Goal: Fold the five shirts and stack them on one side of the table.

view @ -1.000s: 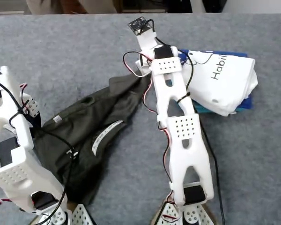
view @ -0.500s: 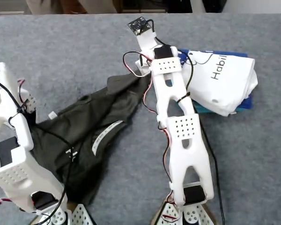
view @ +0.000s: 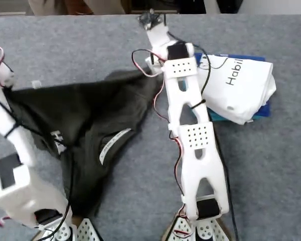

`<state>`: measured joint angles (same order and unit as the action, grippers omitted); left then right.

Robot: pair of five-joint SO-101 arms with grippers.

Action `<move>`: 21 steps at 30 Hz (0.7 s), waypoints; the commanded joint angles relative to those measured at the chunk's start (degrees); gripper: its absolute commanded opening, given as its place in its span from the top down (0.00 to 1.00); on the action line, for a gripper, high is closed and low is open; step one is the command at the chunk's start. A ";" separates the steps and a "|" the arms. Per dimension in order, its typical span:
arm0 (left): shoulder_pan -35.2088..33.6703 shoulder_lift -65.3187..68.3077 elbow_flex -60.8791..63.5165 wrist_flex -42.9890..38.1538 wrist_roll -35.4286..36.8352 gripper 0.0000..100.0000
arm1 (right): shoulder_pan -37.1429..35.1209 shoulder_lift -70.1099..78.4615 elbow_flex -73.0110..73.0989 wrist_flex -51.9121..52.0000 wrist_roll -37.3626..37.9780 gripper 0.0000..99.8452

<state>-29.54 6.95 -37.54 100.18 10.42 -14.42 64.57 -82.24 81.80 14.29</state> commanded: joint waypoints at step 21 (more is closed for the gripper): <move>-1.85 -35.56 -17.41 0.62 1.58 0.98 | -4.35 -62.81 -13.14 3.25 0.00 1.00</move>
<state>-30.68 -26.99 -49.58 100.18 12.09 -16.88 7.25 -94.11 85.14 14.29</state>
